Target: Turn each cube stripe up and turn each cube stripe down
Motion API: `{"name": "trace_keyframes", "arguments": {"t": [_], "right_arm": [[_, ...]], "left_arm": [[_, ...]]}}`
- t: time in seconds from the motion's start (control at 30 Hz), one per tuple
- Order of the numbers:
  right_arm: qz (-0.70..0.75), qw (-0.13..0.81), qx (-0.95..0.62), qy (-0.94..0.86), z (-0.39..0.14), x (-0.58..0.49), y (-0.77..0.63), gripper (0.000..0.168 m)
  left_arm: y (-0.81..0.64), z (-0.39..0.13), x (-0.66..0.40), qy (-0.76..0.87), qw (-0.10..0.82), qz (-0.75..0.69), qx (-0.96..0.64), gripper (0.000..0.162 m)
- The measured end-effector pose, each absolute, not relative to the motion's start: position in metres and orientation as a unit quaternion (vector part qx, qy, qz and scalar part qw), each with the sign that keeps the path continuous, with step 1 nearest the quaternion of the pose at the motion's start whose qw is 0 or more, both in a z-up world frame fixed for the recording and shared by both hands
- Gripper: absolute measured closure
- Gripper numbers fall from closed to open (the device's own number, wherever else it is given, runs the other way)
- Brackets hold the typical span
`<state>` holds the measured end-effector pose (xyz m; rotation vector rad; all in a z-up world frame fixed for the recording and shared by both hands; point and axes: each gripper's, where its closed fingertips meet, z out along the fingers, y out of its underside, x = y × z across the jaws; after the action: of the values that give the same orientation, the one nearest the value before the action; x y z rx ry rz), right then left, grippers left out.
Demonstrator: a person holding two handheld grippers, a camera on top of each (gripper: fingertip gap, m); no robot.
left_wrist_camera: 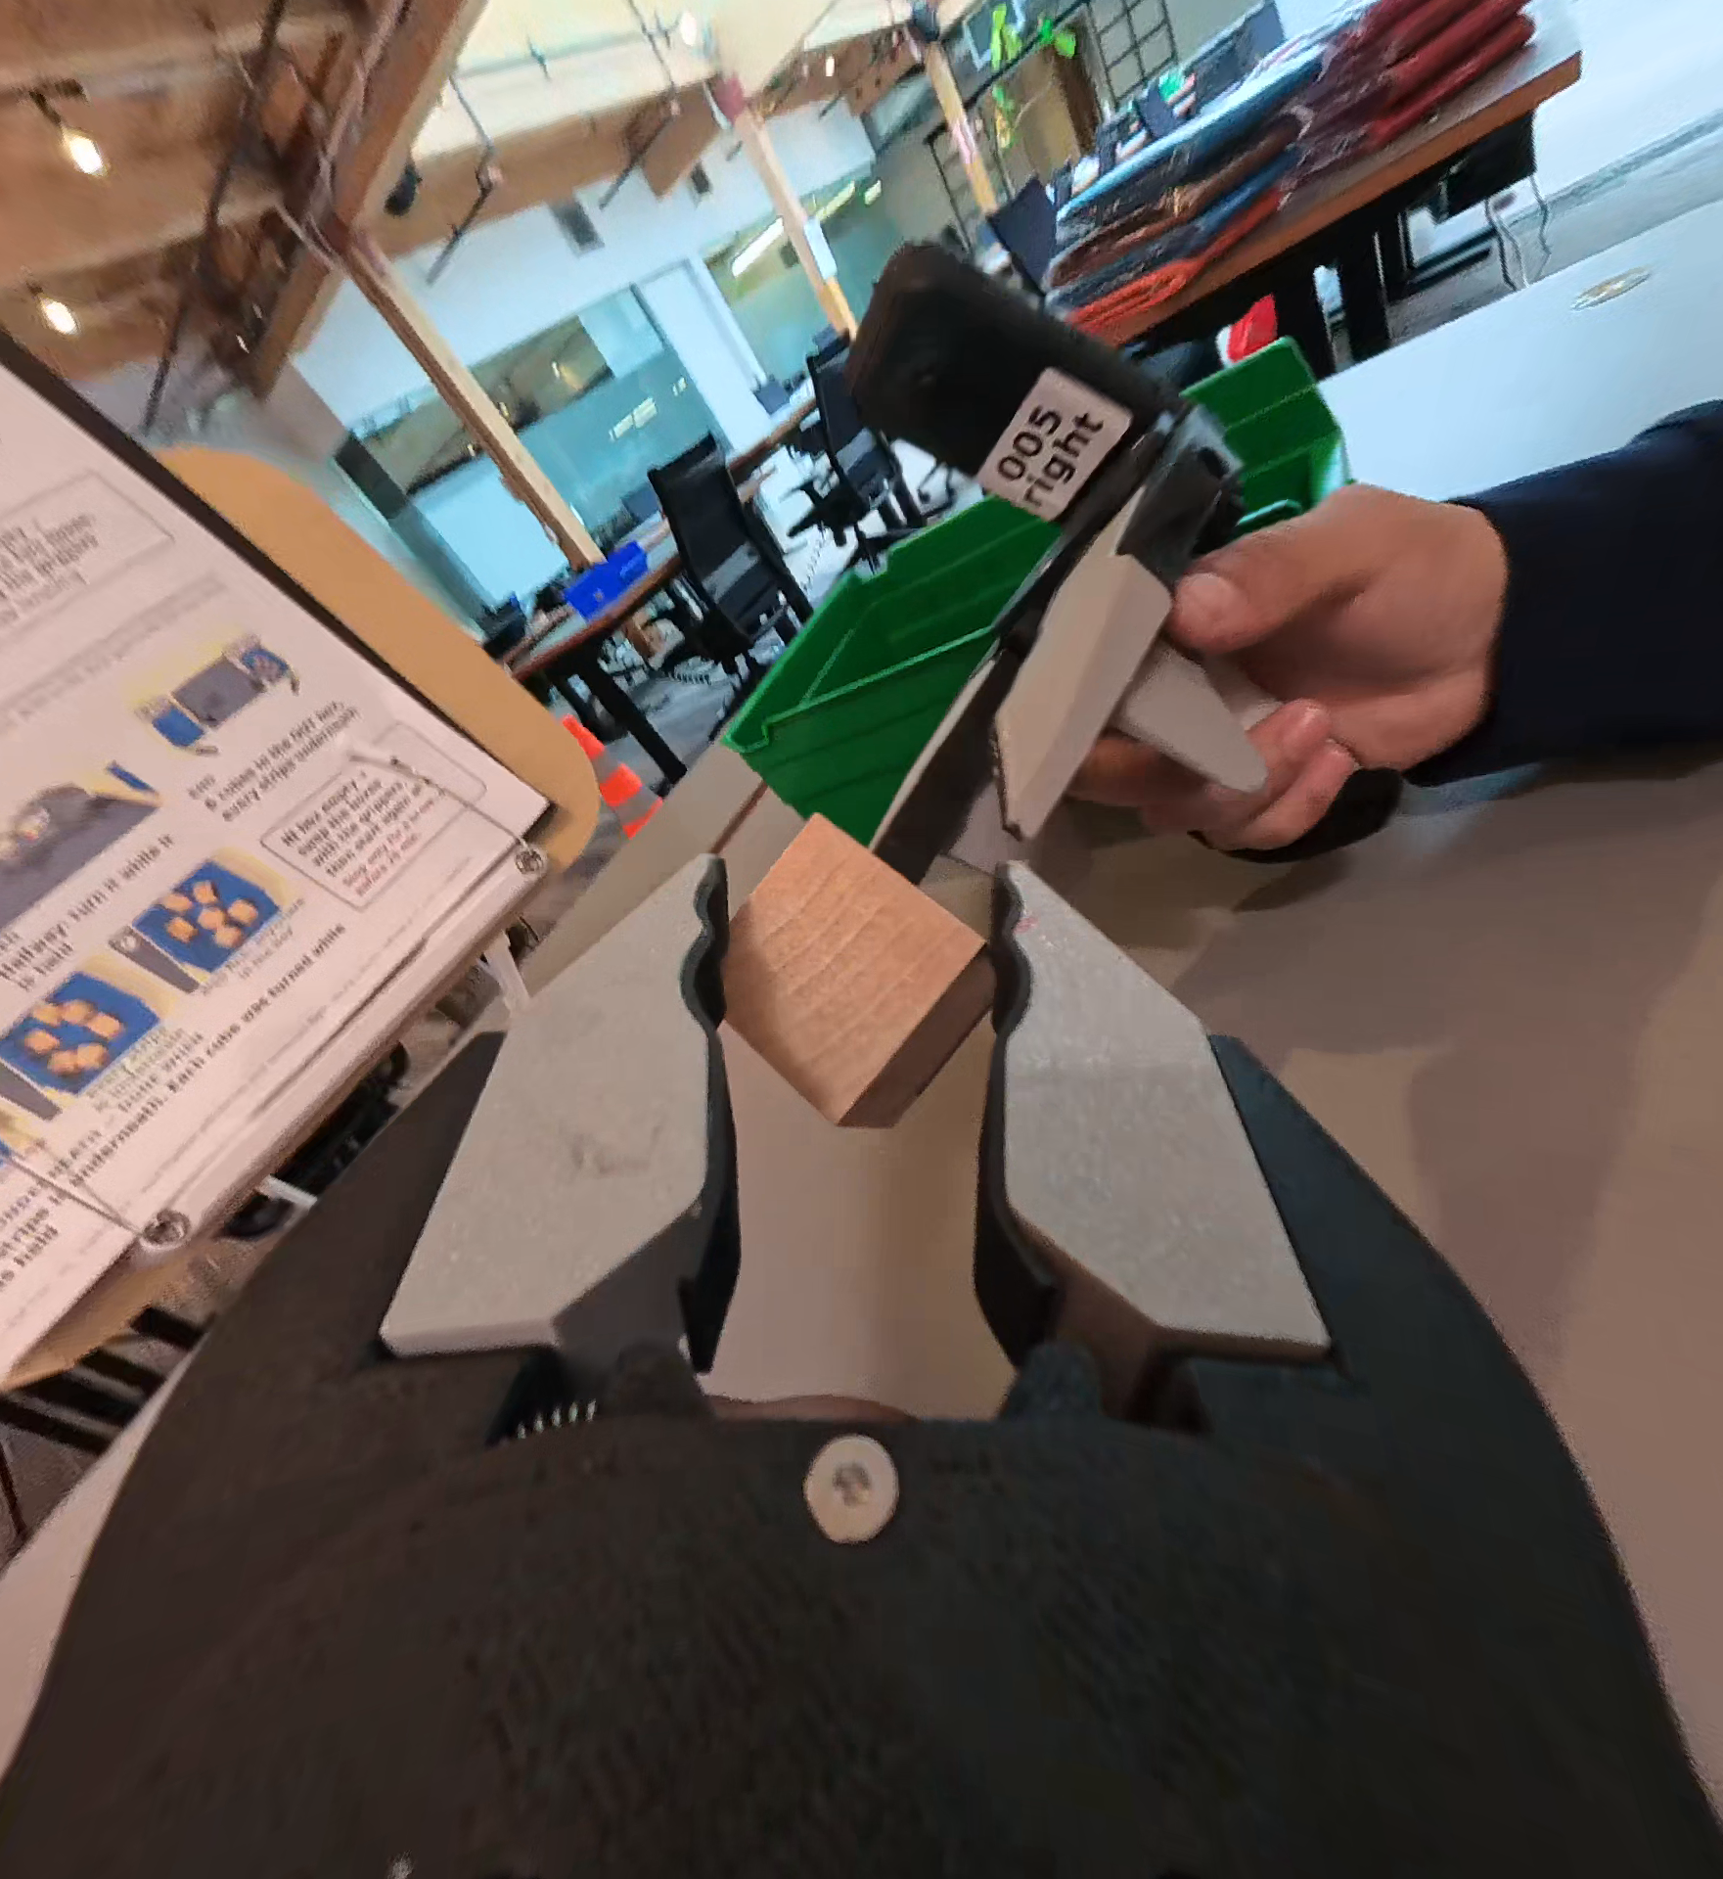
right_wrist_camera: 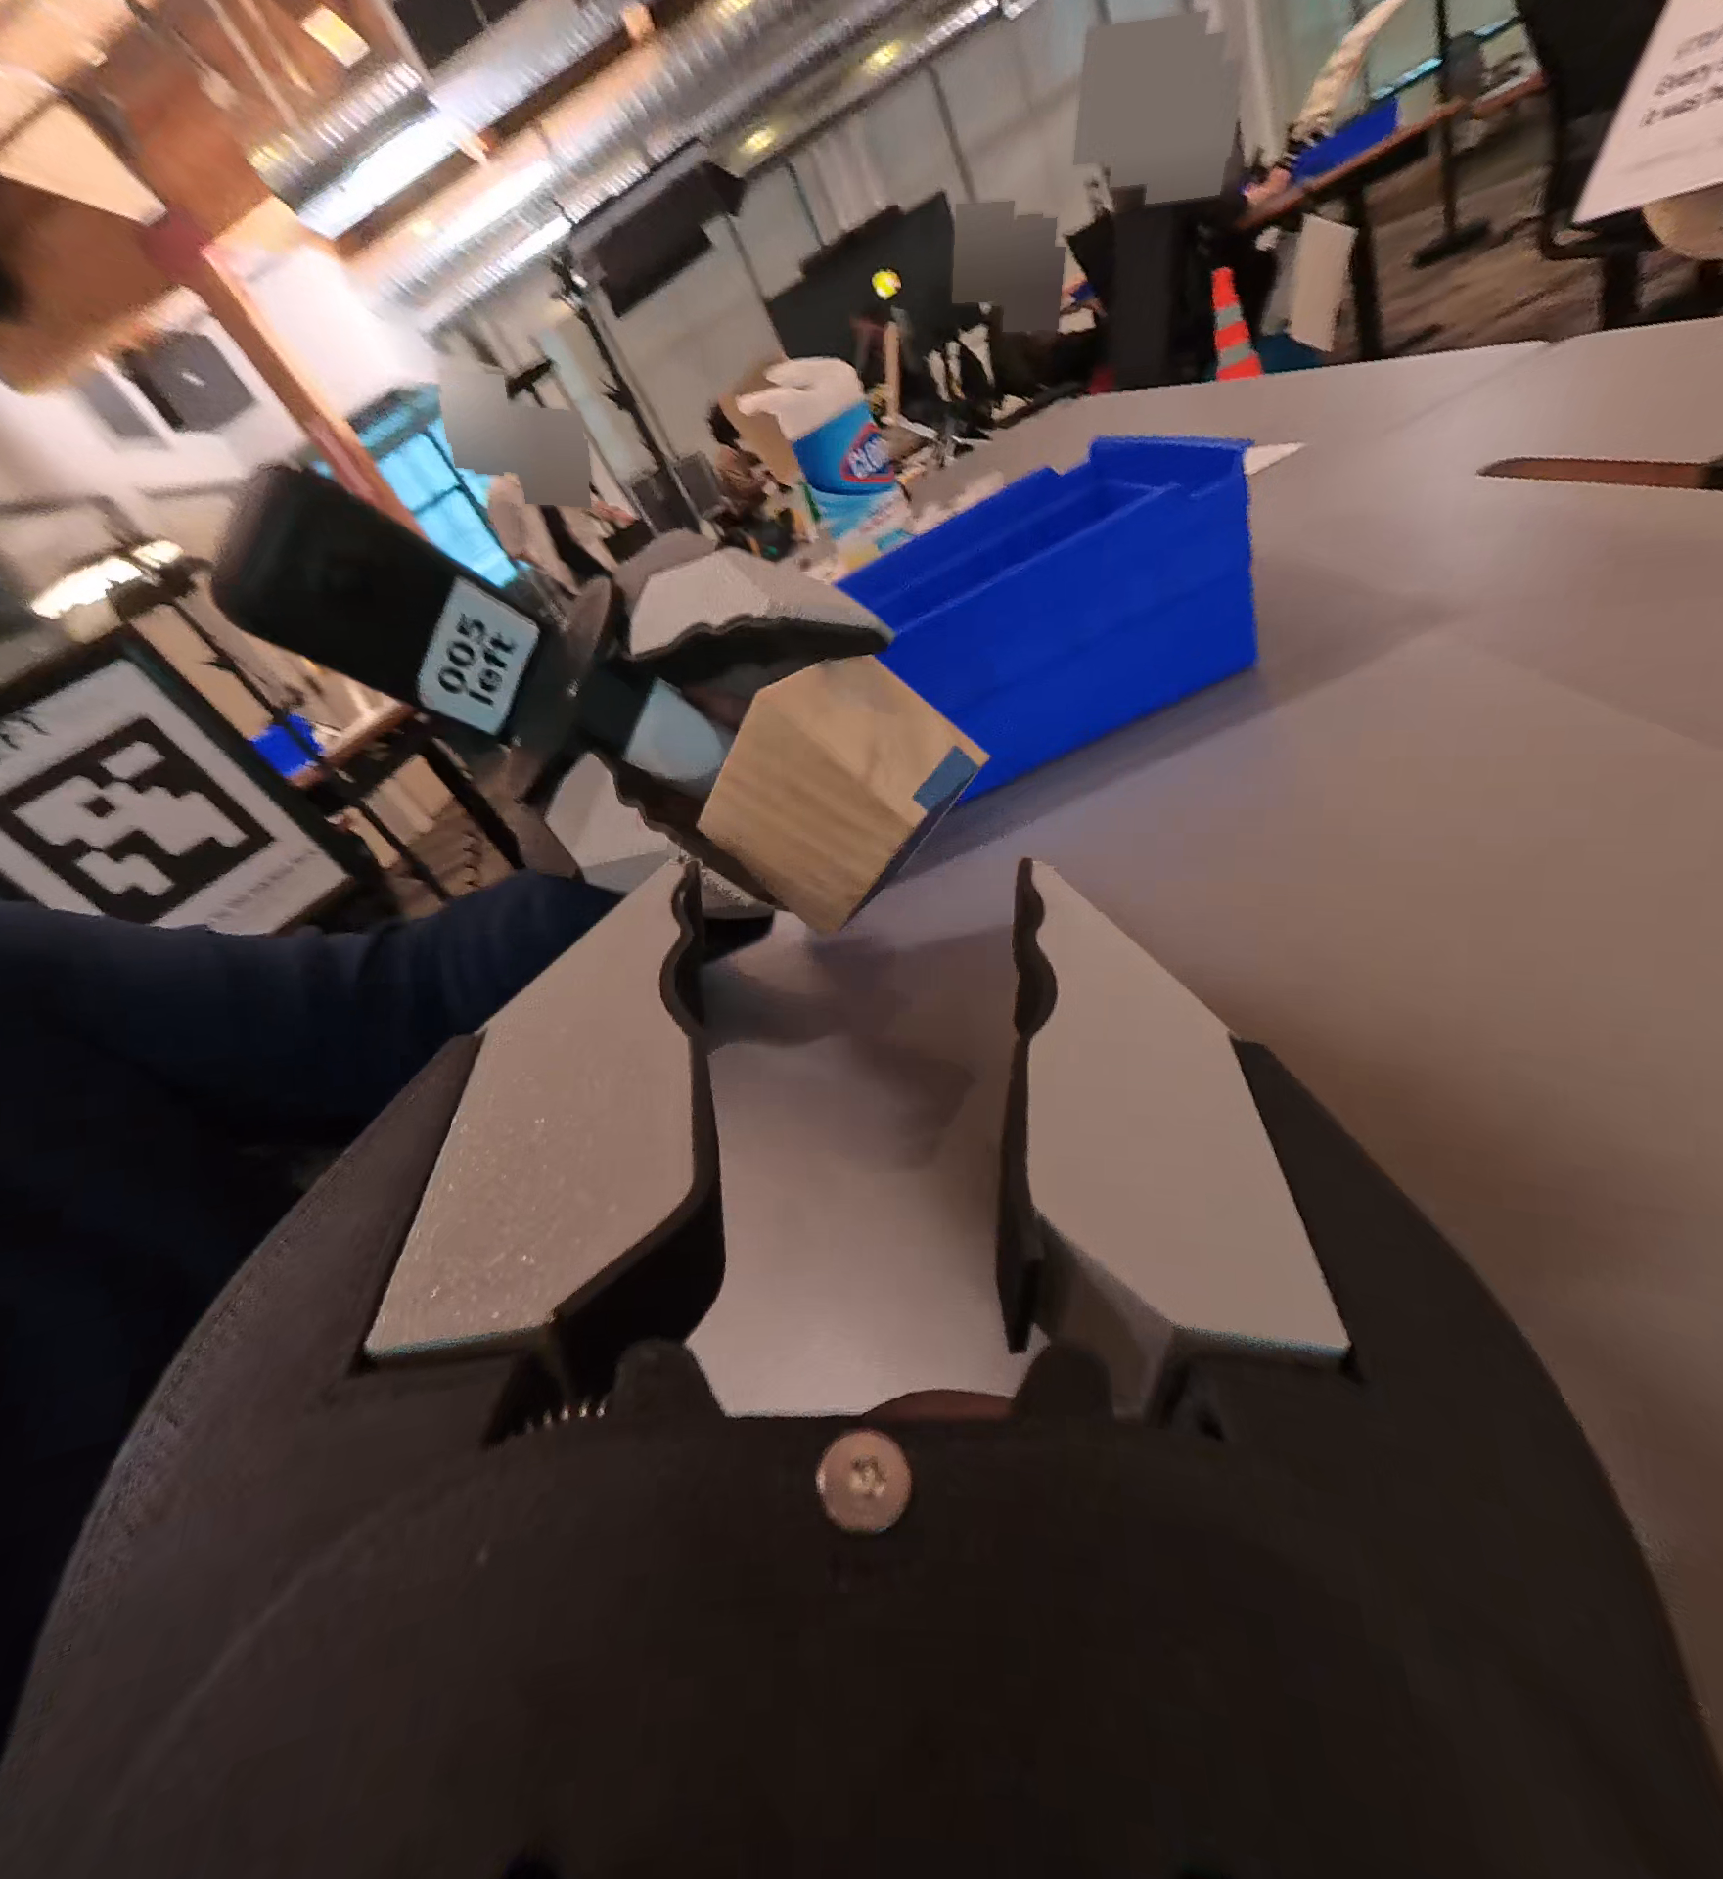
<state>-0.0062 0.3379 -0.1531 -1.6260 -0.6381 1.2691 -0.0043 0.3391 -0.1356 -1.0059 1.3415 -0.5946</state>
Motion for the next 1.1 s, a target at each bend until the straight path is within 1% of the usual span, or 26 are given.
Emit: {"name": "trace_keyframes", "arguments": {"t": [0.03, 0.2, 0.3, 0.37, 0.57, 0.7, 0.83, 1.1], "right_arm": [[0.531, 0.470, -0.655, -0.260, -0.150, -0.006, 0.336, 0.110], [0.594, 0.441, -0.611, -0.282, -0.138, -0.013, 0.317, 0.108], [0.631, 0.408, -0.582, -0.311, -0.135, -0.025, 0.298, 0.107], [0.636, 0.402, -0.572, -0.325, -0.135, -0.030, 0.292, 0.106], [0.686, 0.365, -0.551, -0.303, -0.138, -0.038, 0.291, 0.105], [0.724, 0.341, -0.515, -0.306, -0.134, -0.043, 0.281, 0.108], [0.745, 0.344, -0.479, -0.314, -0.123, -0.045, 0.271, 0.120], [0.687, 0.406, -0.531, -0.286, -0.130, -0.042, 0.295, 0.123]], "left_arm": [[0.334, -0.133, -0.006, 0.586, 0.639, -0.261, -0.424, 0.112], [0.286, -0.119, -0.016, 0.599, 0.645, -0.355, -0.315, 0.117], [0.283, -0.109, -0.019, 0.583, 0.662, -0.360, -0.305, 0.117], [0.278, -0.108, -0.020, 0.585, 0.653, -0.378, -0.296, 0.117], [0.269, -0.110, -0.019, 0.593, 0.644, -0.391, -0.285, 0.118], [0.259, -0.108, -0.018, 0.594, 0.641, -0.403, -0.272, 0.119], [0.254, -0.109, -0.015, 0.594, 0.639, -0.411, -0.266, 0.120], [0.275, -0.117, -0.015, 0.591, 0.656, -0.371, -0.290, 0.120]]}}
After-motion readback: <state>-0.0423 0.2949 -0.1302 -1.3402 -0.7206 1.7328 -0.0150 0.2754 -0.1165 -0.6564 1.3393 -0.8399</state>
